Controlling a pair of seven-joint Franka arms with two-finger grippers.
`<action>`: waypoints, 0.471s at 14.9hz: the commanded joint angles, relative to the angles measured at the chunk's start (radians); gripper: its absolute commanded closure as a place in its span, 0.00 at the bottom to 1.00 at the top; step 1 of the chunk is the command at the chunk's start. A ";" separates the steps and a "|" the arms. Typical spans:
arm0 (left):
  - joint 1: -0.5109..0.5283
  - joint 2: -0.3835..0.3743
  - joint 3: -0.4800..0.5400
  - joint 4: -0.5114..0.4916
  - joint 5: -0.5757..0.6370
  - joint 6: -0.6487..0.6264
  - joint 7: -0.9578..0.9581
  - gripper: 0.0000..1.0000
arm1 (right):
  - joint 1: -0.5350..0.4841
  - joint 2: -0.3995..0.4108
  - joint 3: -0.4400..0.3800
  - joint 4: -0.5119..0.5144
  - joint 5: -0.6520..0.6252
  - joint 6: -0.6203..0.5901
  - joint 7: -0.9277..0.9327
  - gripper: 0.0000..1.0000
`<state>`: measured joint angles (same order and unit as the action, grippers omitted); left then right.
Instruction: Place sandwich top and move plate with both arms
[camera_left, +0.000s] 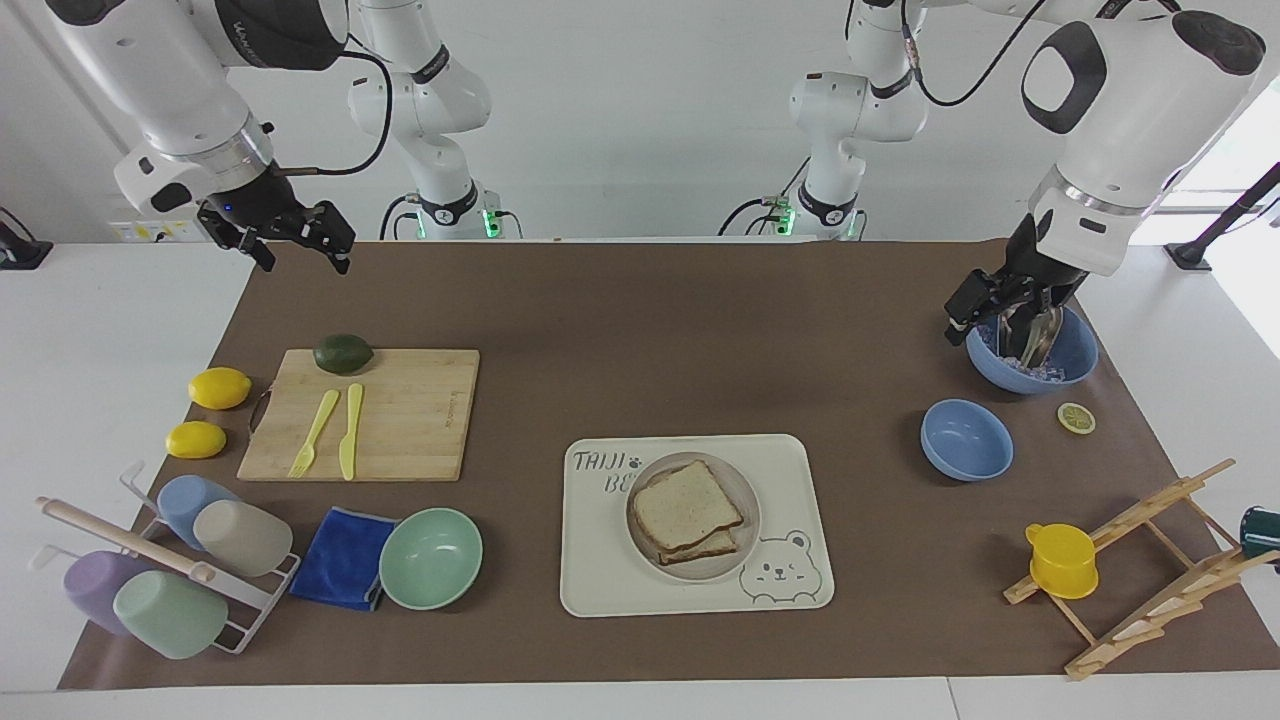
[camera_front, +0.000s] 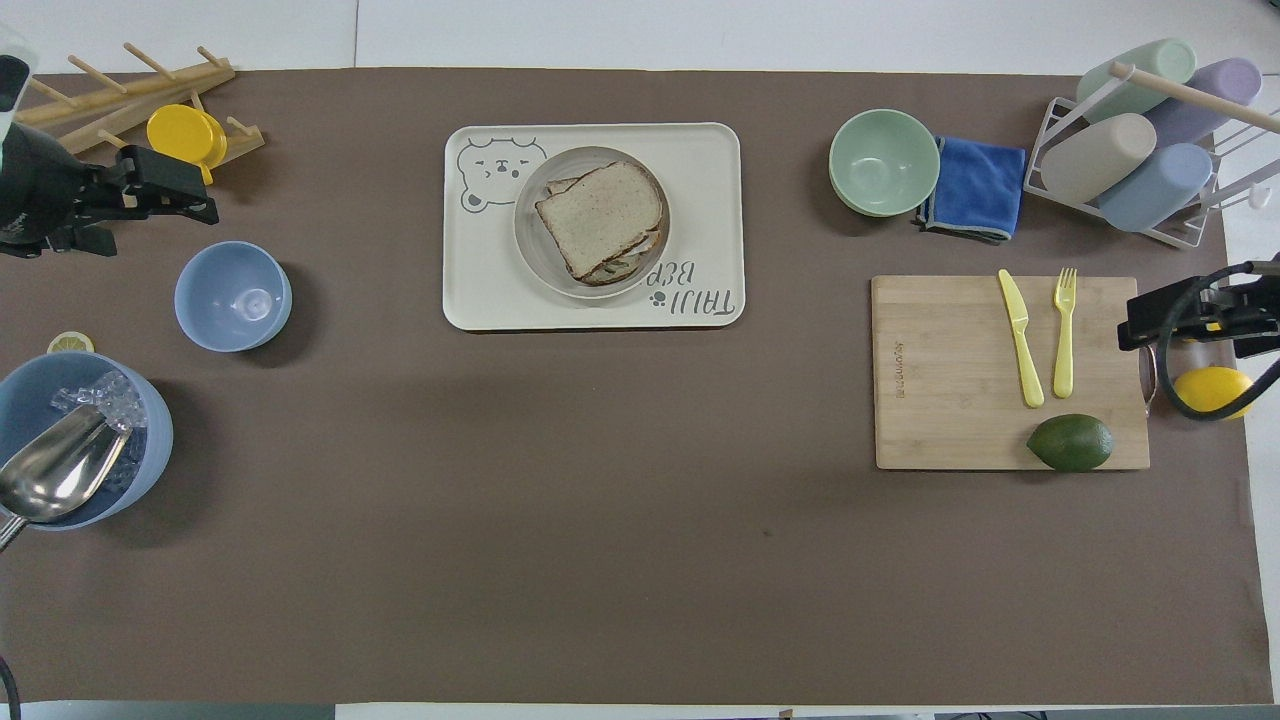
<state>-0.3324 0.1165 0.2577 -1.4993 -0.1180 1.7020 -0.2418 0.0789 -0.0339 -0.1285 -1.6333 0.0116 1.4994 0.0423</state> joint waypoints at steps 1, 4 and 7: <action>0.000 -0.032 -0.005 -0.021 0.043 -0.028 0.007 0.00 | -0.016 -0.014 0.010 -0.016 0.011 0.001 -0.029 0.00; 0.086 -0.086 -0.085 -0.021 0.061 -0.082 0.018 0.00 | -0.016 -0.014 0.010 -0.016 0.011 0.001 -0.027 0.00; 0.269 -0.126 -0.296 -0.027 0.087 -0.175 0.097 0.00 | -0.016 -0.014 0.010 -0.016 0.011 0.001 -0.029 0.00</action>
<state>-0.1677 0.0352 0.0826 -1.4988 -0.0620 1.5829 -0.2006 0.0789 -0.0339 -0.1285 -1.6333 0.0116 1.4994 0.0423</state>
